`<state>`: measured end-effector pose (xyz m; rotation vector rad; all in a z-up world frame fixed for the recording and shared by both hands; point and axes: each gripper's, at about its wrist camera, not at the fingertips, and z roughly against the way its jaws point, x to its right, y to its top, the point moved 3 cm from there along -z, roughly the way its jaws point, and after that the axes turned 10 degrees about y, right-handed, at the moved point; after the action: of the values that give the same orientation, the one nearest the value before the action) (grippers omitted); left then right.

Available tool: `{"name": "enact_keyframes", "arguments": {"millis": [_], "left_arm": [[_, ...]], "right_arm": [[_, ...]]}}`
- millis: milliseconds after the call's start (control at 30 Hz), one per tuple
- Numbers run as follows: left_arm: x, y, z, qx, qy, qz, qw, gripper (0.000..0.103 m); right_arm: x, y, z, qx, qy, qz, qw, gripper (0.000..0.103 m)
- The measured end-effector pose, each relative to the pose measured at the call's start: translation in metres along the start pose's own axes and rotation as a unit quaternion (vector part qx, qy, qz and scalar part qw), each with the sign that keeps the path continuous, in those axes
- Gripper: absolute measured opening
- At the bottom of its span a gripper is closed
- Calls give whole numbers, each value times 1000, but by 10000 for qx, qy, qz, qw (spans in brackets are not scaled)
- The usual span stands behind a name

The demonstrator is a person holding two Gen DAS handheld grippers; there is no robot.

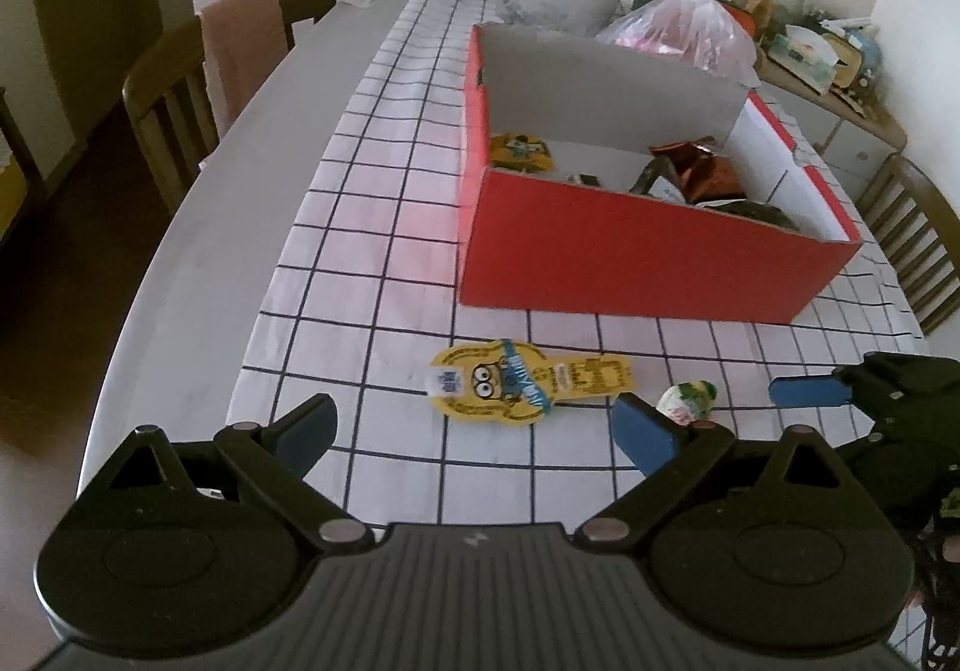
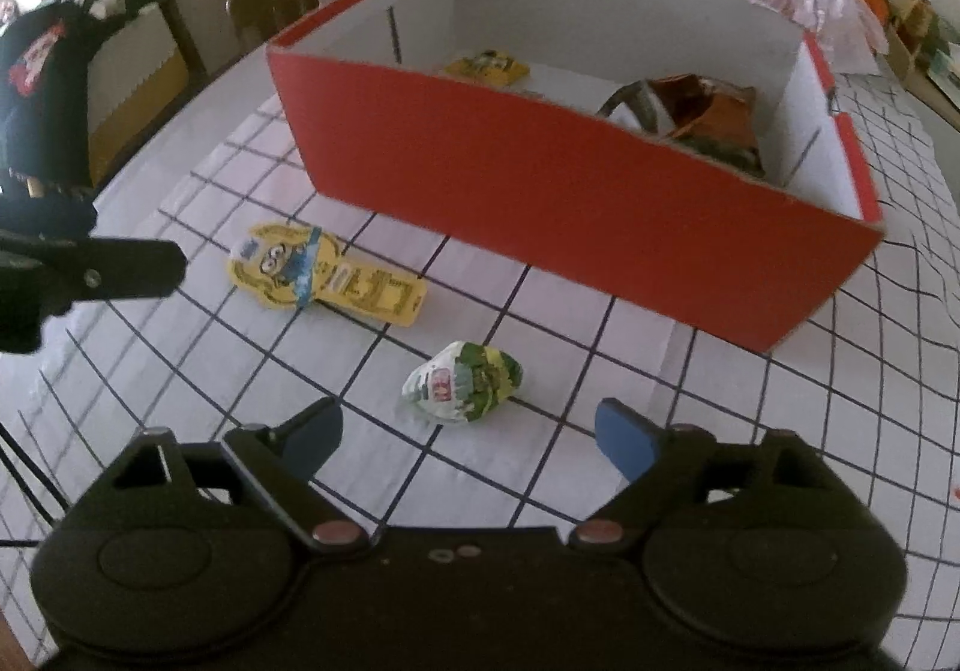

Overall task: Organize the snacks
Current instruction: 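Move both open tools back toward the Minion packet and green candy, then grasp the yellow Minion packet with the left tool while the right tool grasps the green candy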

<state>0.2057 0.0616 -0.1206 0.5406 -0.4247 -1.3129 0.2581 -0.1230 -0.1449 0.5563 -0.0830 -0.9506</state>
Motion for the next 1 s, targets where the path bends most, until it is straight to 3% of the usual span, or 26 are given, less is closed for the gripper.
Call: {"name": "enact_keyframes", "arguments": {"millis": [400, 533, 667, 833, 1000], "left_arm": [[-2, -2, -16, -94, -43, -159, 9998, 99], [2, 2, -25, -155, -108, -267, 9995, 99], [9, 5, -35, -249, -165, -420, 9987, 99], [25, 8, -54, -424, -180, -1110, 9928, 99], [35, 10, -73, -544, -85, -1483, 9874, 99]], "right_arm": [[-1, 3, -29, -205, -54, 248, 9995, 65], [-2, 5, -27, -158, 22, 283, 9995, 46], [1, 3, -24, -119, 63, 224, 9997, 44], [6, -1, -16, -90, 157, 75, 9998, 44], [10, -6, -8, -65, 213, -43, 9997, 44]]}}
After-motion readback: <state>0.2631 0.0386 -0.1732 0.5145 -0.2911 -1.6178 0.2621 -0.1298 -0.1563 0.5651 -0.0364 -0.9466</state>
